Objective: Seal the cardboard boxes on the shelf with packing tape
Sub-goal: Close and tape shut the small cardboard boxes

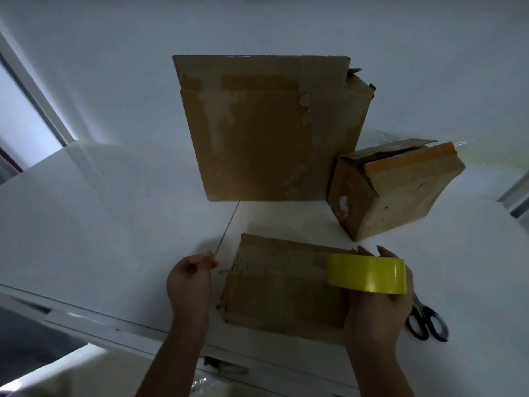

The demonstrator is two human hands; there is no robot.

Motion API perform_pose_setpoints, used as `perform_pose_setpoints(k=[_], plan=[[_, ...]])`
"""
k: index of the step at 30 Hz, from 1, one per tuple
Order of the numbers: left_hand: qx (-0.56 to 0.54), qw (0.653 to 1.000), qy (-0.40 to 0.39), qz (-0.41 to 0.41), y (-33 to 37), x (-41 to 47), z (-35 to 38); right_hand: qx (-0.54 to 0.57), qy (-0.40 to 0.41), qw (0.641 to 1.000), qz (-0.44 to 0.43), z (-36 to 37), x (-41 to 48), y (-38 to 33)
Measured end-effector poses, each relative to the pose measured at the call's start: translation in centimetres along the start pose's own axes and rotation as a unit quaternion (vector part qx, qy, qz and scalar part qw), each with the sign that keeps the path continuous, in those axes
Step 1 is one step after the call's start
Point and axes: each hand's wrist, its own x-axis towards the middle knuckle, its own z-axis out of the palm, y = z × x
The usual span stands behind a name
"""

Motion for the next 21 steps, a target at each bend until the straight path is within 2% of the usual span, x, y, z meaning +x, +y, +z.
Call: perform_pose_setpoints(k=[2,5,7,10,18,21], plan=[[0.002,1.000,-0.007,0.003,-0.2,0.3,-0.1,-0.097,-0.046,0.994,0.029,-2.8,-3.1,2.9],[0.028,1.000,-0.007,0.001,-1.0,0.8,-0.1,-0.047,-0.038,0.997,0.056,-3.1,-3.0,3.5],[0.027,1.000,-0.008,-0.014,-1.4,0.7,0.1,-0.055,-0.013,0.997,0.047,-2.7,-1.8,3.5],[0.031,0.999,0.001,-0.029,-1.4,0.7,0.2,-0.071,-0.041,0.996,0.038,-3.4,-2.6,4.1],[0.073,0.997,0.009,0.038,-1.0,1.0,-0.1,-0.071,-0.003,0.997,0.008,-3.1,-2.1,5.0],[0.090,0.996,-0.003,0.027,-2.0,1.3,-0.1,-0.088,0.000,0.996,0.003,-3.2,-2.1,5.5]])
